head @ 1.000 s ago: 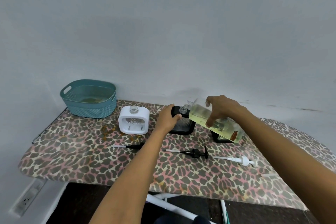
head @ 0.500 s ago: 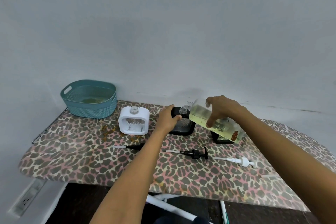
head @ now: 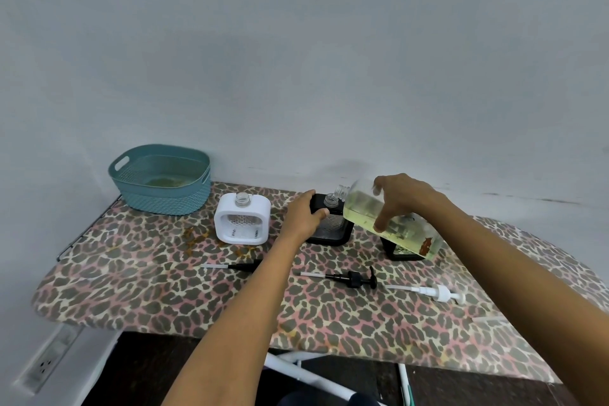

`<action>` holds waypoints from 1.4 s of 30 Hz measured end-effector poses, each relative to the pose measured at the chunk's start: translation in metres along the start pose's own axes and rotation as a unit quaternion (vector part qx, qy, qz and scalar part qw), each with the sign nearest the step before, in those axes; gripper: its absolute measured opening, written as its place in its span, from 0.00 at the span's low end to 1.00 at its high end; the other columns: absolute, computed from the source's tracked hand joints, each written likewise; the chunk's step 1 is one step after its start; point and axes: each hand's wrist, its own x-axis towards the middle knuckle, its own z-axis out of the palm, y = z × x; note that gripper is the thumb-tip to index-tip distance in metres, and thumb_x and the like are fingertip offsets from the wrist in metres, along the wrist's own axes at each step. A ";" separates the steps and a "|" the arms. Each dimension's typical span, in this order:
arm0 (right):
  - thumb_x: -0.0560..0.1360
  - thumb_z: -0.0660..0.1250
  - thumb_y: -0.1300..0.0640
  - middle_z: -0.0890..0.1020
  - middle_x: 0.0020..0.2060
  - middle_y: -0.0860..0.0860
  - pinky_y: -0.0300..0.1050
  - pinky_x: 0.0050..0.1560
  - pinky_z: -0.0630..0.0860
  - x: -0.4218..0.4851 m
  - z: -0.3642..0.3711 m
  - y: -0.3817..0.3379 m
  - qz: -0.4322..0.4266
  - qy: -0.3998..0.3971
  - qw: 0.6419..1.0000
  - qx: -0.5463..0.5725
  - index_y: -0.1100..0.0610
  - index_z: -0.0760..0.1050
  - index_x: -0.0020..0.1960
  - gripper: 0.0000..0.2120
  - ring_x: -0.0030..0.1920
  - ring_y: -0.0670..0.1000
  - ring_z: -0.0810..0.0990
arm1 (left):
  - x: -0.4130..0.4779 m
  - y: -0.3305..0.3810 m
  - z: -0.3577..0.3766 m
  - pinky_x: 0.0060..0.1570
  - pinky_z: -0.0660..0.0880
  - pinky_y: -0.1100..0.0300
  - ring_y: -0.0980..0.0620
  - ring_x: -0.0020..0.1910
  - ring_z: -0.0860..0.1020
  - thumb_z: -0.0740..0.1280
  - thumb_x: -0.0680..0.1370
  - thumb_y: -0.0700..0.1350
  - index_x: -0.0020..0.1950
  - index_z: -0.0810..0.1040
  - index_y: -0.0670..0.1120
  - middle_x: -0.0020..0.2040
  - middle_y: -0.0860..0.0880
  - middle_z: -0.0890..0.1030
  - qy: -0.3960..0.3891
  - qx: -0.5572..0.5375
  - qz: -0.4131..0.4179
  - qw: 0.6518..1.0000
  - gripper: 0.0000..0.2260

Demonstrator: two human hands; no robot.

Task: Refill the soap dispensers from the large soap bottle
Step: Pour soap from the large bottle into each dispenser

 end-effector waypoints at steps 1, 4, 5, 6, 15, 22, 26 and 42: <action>0.56 0.81 0.46 0.73 0.41 0.45 0.43 0.39 0.73 0.000 0.000 0.000 0.000 0.000 1.000 -0.001 0.52 0.69 0.64 0.40 0.45 0.50 0.79 | 0.000 0.000 0.000 0.64 0.65 0.58 0.46 0.68 0.68 0.66 0.77 0.45 0.73 0.62 0.41 0.69 0.43 0.69 -0.001 -0.001 -0.001 1.000 0.27; 0.56 0.81 0.46 0.73 0.41 0.44 0.43 0.40 0.74 0.000 -0.001 -0.001 0.000 -0.002 1.000 -0.001 0.52 0.69 0.63 0.40 0.45 0.51 0.81 | 0.000 -0.001 0.000 0.64 0.65 0.57 0.46 0.68 0.68 0.66 0.77 0.46 0.73 0.62 0.41 0.69 0.42 0.69 -0.001 0.000 -0.001 1.000 0.27; 0.56 0.81 0.46 0.73 0.41 0.44 0.43 0.40 0.74 -0.001 -0.001 -0.001 0.001 -0.002 1.000 0.000 0.52 0.69 0.63 0.40 0.45 0.51 0.81 | 0.000 -0.001 0.000 0.65 0.65 0.57 0.45 0.68 0.68 0.66 0.77 0.46 0.73 0.62 0.41 0.69 0.43 0.69 -0.001 0.001 -0.001 1.000 0.27; 0.56 0.81 0.46 0.74 0.41 0.45 0.43 0.40 0.73 -0.001 -0.001 -0.001 0.001 -0.002 1.000 0.001 0.52 0.69 0.63 0.40 0.45 0.51 0.81 | 0.000 -0.001 0.000 0.64 0.64 0.57 0.45 0.68 0.68 0.66 0.77 0.46 0.73 0.62 0.41 0.69 0.43 0.69 -0.002 0.001 -0.001 1.000 0.27; 0.57 0.81 0.46 0.73 0.42 0.45 0.42 0.37 0.71 -0.004 -0.003 -0.002 0.005 0.000 1.000 -0.002 0.52 0.69 0.65 0.40 0.47 0.51 0.80 | 0.001 -0.001 0.001 0.65 0.65 0.56 0.46 0.68 0.68 0.66 0.77 0.46 0.73 0.61 0.41 0.69 0.43 0.69 -0.004 0.002 -0.002 1.000 0.27; 0.57 0.81 0.47 0.74 0.43 0.46 0.41 0.35 0.70 -0.007 -0.003 -0.002 0.007 -0.004 1.000 -0.005 0.52 0.68 0.65 0.40 0.46 0.50 0.81 | 0.001 -0.002 0.001 0.67 0.64 0.55 0.45 0.69 0.67 0.66 0.77 0.47 0.74 0.61 0.41 0.70 0.43 0.68 -0.004 0.005 -0.003 1.000 0.28; 0.57 0.81 0.47 0.75 0.44 0.46 0.41 0.36 0.70 -0.008 -0.004 -0.002 0.008 -0.006 1.000 -0.006 0.52 0.68 0.65 0.40 0.46 0.51 0.80 | 0.001 -0.002 0.001 0.66 0.64 0.55 0.46 0.69 0.67 0.66 0.77 0.47 0.73 0.61 0.41 0.70 0.43 0.68 -0.003 0.002 -0.004 1.000 0.27; 0.58 0.81 0.47 0.74 0.44 0.46 0.42 0.40 0.72 -0.007 -0.003 -0.003 0.003 -0.004 1.000 -0.024 0.52 0.68 0.66 0.41 0.44 0.50 0.78 | 0.000 -0.002 0.000 0.67 0.65 0.54 0.45 0.68 0.68 0.67 0.77 0.46 0.73 0.62 0.41 0.70 0.43 0.69 -0.003 -0.004 -0.003 1.000 0.27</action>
